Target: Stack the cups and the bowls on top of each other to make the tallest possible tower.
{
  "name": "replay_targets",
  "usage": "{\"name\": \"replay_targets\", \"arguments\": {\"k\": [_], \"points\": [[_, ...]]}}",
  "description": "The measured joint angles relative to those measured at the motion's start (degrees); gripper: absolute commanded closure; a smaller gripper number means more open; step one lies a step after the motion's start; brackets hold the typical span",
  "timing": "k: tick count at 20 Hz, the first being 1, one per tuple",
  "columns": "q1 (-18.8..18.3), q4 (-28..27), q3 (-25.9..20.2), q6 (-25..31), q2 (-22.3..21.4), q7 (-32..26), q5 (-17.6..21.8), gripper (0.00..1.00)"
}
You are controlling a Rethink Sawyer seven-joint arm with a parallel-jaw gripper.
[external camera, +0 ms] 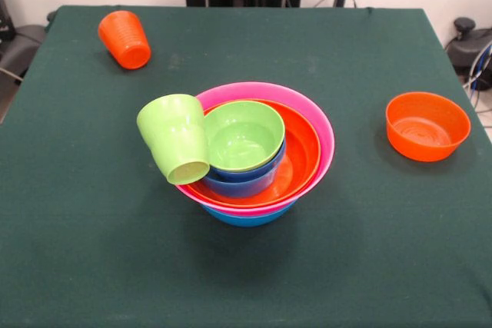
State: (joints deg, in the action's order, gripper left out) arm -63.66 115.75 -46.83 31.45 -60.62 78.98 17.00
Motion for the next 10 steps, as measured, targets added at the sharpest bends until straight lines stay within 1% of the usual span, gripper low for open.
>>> {"name": "replay_targets", "arguments": {"k": [1,4,10], "points": [[0.00,0.60,-0.01,0.00,-0.97,0.00,-0.64,0.00],[-0.04,1.28,-0.02,-0.02,-1.90,0.00,-1.14,0.00],[-0.77,3.97,-0.01,-1.42,-3.81,0.00,-1.34,0.00]]}}
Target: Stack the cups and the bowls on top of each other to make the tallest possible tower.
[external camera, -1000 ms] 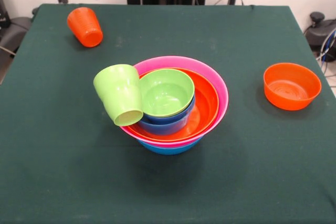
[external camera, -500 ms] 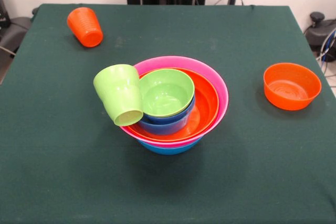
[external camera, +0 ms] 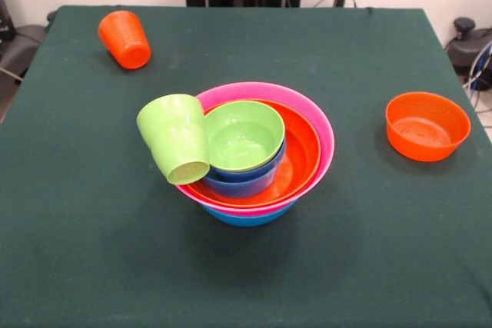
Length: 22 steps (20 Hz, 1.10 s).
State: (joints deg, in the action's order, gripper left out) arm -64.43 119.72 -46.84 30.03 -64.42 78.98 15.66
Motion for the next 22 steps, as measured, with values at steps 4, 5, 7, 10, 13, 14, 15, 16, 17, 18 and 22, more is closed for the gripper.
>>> {"name": "replay_targets", "arguments": {"k": [4,5,7,10,13,14,15,16,17,18,22], "points": [[-0.11,1.74,0.18,-0.69,-1.05,0.00,-0.01,0.00],[0.19,2.08,0.64,-0.69,-1.26,0.00,-0.01,0.00],[0.71,2.11,1.30,-0.71,-1.06,0.00,0.01,0.00],[1.94,2.05,2.81,-0.70,-0.01,0.00,0.04,0.00],[3.70,1.75,4.97,-0.70,2.50,0.00,0.09,0.00],[4.03,1.67,5.36,-0.70,3.09,0.00,0.13,0.00],[5.07,1.38,6.66,-0.71,5.11,0.00,0.21,0.00],[5.33,1.29,7.00,-0.71,5.72,0.00,0.21,0.00],[5.61,1.17,7.46,-0.72,6.64,0.00,0.21,0.00],[5.90,1.06,7.93,-0.73,7.55,0.00,0.21,0.00],[6.42,0.79,9.32,-0.73,10.76,0.00,0.24,0.00]]}}
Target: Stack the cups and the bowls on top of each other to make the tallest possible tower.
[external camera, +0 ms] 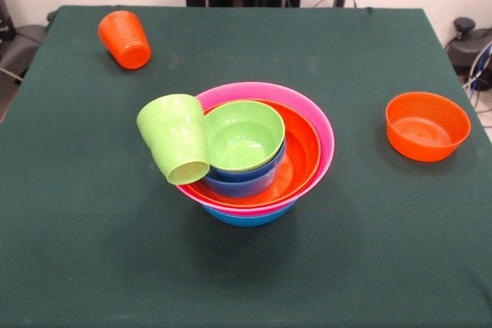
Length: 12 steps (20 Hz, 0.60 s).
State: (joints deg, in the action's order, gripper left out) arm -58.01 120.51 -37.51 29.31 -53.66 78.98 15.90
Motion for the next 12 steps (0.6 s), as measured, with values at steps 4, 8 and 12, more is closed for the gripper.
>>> {"name": "replay_targets", "arguments": {"k": [4,8,12], "points": [[0.57,-0.64,1.76,0.00,3.32,0.00,1.33,0.00],[0.92,-1.55,2.79,-0.01,6.16,0.00,2.92,0.00],[0.96,-2.36,3.20,-0.01,8.56,0.00,4.31,0.00]]}}
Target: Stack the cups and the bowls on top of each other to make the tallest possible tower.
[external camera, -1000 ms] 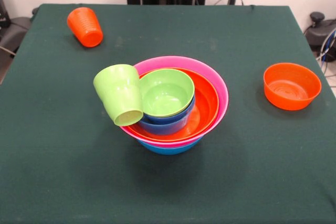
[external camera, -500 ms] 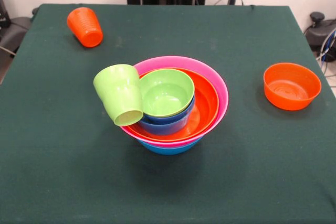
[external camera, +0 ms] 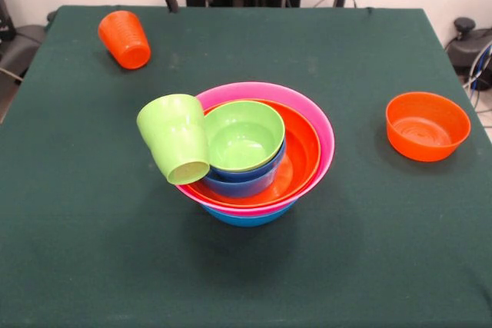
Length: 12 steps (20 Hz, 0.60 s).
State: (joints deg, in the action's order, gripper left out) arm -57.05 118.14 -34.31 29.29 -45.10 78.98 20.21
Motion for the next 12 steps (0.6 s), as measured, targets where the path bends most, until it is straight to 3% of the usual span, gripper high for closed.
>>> {"name": "replay_targets", "arguments": {"k": [12], "points": [[-0.41,-4.25,0.42,0.00,5.14,0.00,3.52,0.00]]}}
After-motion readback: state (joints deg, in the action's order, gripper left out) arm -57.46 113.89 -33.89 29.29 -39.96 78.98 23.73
